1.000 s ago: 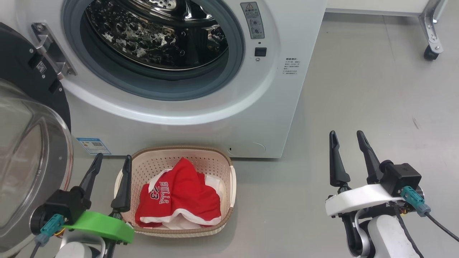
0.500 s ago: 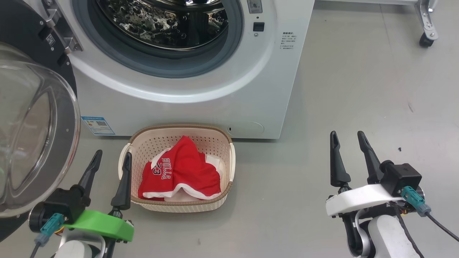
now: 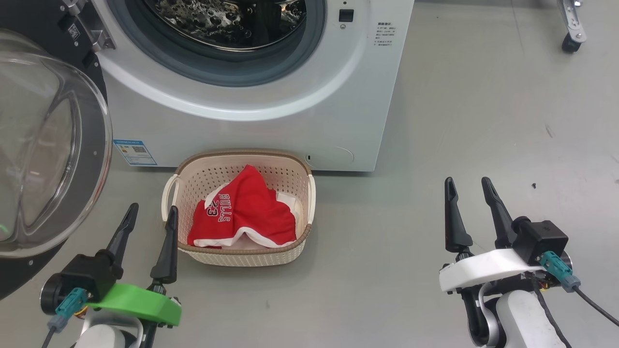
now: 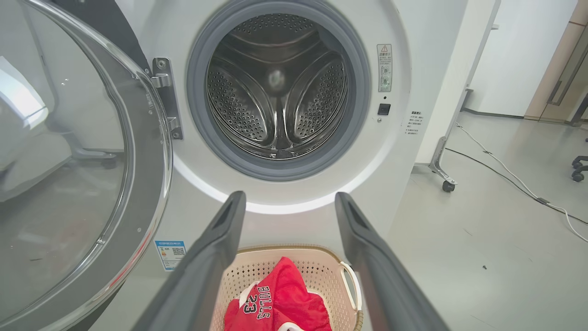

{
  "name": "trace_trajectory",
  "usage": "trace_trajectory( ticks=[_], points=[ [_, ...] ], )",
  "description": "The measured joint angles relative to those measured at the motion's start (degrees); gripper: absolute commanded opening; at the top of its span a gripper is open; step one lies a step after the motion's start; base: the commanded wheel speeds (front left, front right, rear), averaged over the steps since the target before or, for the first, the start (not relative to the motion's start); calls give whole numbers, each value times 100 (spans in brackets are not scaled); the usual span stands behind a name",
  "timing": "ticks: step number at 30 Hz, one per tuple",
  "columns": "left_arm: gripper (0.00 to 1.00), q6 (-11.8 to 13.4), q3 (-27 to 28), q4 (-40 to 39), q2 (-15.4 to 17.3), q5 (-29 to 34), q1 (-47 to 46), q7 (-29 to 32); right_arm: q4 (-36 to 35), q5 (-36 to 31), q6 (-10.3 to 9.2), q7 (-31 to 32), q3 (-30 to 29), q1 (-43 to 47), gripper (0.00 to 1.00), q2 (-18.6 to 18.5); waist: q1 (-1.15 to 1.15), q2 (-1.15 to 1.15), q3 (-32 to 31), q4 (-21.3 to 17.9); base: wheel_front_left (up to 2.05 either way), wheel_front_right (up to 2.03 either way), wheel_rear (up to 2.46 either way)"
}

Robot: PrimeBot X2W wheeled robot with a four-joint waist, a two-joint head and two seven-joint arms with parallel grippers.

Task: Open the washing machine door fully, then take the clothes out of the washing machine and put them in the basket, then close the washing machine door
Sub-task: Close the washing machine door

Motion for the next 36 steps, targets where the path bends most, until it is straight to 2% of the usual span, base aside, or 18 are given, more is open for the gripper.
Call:
trace_trajectory(
  ticks=[14, 36],
  points=[
    [100, -3, 43, 0, -18, 42, 1, 0, 19, 9, 0, 0, 11, 0, 100, 0, 0, 0, -47, -2, -47, 49, -2],
    [100, -45, 87, 30, -65, 127, 9, 0, 53, 10, 0, 0, 19, 1, 100, 0, 0, 0, -70, 15, -2, 2, 0]
  ],
)
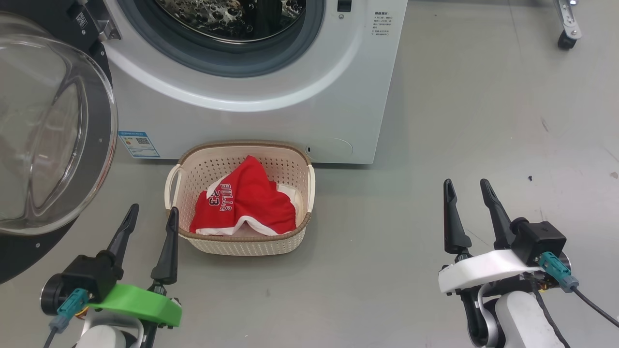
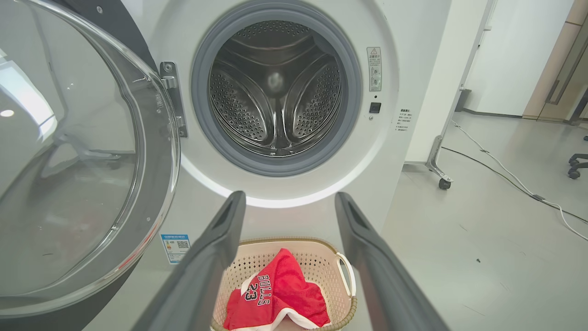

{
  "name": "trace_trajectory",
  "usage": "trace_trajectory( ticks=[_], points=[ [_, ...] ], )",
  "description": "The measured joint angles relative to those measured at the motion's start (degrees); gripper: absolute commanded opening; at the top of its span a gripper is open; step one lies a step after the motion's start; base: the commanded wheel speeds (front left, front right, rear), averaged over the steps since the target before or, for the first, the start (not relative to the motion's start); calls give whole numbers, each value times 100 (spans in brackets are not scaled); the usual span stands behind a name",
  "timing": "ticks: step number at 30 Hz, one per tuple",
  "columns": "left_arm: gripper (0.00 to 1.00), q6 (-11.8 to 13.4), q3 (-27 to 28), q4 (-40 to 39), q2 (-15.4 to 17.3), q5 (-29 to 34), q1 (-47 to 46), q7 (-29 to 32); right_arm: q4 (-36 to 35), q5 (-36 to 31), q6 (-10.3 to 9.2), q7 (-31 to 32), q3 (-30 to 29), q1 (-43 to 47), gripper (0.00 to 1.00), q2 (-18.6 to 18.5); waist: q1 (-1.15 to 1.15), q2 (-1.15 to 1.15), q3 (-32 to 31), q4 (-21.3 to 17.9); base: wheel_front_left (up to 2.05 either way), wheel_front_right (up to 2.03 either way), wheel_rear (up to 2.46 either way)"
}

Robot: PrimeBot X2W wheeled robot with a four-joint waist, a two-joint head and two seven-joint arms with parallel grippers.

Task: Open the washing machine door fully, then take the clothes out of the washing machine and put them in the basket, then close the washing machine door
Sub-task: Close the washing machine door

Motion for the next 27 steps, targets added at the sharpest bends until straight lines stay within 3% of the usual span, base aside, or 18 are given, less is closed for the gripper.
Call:
trace_trajectory(
  ticks=[27],
  points=[
    [100, -1, -96, 33, -82, 33, 2, 0, -12, -15, -9, 0, -52, 3, 100, 0, 0, 0, 90, 142, 0, 0, 0]
  ],
)
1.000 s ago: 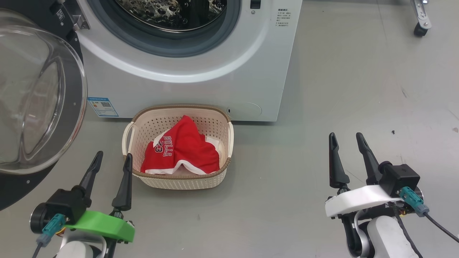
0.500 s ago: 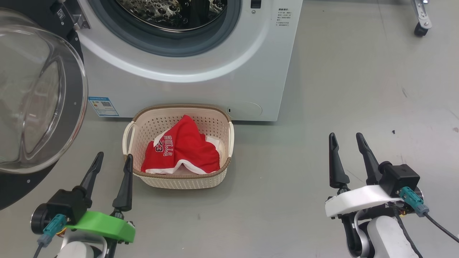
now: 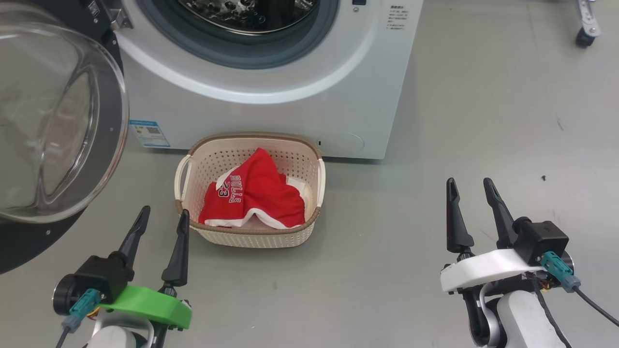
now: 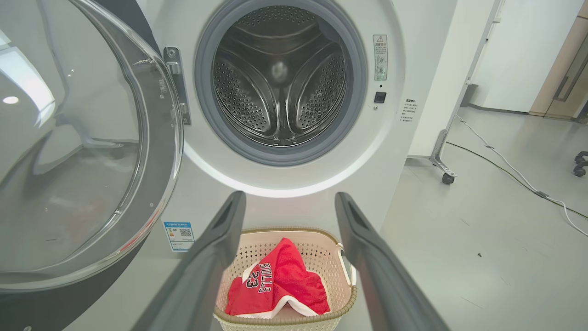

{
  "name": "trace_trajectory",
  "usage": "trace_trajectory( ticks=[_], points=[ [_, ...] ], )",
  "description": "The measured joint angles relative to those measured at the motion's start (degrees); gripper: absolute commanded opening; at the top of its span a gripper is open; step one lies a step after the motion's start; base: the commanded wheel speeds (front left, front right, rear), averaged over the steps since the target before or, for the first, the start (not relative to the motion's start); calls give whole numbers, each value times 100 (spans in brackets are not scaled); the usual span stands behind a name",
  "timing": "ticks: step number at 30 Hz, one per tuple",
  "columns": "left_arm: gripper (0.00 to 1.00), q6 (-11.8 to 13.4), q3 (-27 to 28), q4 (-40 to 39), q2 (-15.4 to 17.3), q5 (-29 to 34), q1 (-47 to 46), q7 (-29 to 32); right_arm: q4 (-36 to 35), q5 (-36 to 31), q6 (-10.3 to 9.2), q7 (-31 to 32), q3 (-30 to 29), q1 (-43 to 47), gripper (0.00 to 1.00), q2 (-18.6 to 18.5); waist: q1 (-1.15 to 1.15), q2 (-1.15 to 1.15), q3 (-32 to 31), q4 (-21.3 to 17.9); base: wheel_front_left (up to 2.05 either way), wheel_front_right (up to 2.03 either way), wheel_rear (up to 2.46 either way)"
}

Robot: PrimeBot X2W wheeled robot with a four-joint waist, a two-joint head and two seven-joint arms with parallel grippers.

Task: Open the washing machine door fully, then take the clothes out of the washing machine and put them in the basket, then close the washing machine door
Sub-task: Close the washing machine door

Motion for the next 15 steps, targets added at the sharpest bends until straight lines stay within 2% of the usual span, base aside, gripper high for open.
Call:
trace_trajectory(
  ticks=[7, 15],
  points=[
    [100, -1, -55, 16, -55, 0, -9, 0, -12, -123, 9, 0, -1, 0, 100, -1, 0, 0, 119, 292, 0, 0, 0],
    [100, -1, -56, 63, -118, -2, -19, 0, 36, -257, 77, 0, 23, -20, 100, -8, 0, 0, 237, 811, 0, 0, 0]
  ],
)
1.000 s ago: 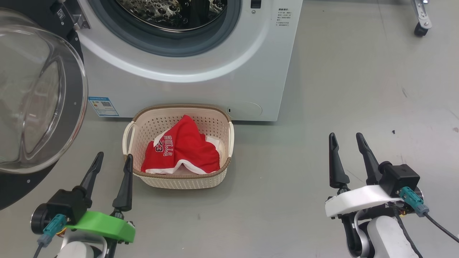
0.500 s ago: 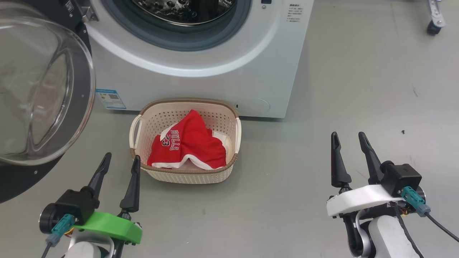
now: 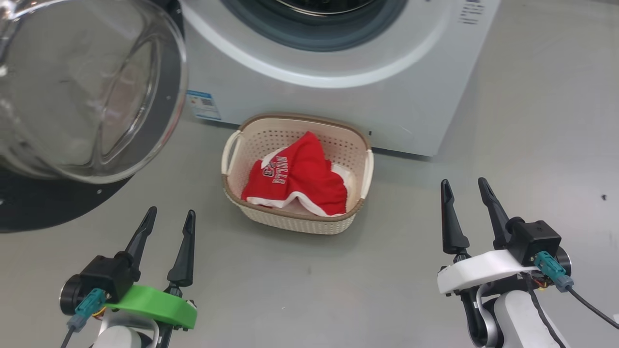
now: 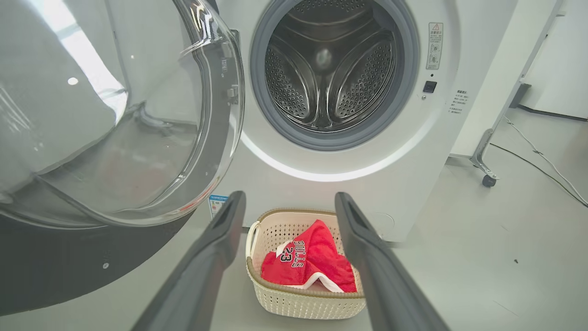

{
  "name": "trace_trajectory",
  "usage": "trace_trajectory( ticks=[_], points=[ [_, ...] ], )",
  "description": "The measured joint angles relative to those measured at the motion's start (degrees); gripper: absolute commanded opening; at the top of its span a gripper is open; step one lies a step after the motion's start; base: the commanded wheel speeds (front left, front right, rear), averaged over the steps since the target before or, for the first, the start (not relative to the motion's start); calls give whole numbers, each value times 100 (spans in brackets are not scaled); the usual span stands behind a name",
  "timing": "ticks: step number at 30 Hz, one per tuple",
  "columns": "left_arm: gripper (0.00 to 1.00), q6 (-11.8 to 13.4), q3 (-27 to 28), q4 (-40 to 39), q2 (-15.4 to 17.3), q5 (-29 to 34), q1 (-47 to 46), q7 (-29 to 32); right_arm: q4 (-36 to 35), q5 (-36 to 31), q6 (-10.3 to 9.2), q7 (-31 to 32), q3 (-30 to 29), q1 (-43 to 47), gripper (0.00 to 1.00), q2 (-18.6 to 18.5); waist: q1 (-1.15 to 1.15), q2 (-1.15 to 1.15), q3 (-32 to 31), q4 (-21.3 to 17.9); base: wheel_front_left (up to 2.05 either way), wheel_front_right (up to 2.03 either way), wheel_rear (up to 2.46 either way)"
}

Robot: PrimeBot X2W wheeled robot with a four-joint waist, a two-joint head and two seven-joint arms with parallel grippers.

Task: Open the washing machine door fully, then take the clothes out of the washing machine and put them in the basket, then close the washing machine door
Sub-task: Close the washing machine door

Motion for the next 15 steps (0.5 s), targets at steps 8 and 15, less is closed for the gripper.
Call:
trace_trajectory(
  ticks=[8, 15],
  points=[
    [100, 0, 141, 23, -37, -12, -2, 0, 132, -91, 134, 0, 81, -88, 100, -2, 0, 0, 46, 616, 0, 0, 0],
    [100, 0, 168, 110, -100, -16, -2, 0, 271, -91, 187, 1, 78, -143, 100, -2, 0, 0, -3, 1257, 0, 0, 0]
  ],
)
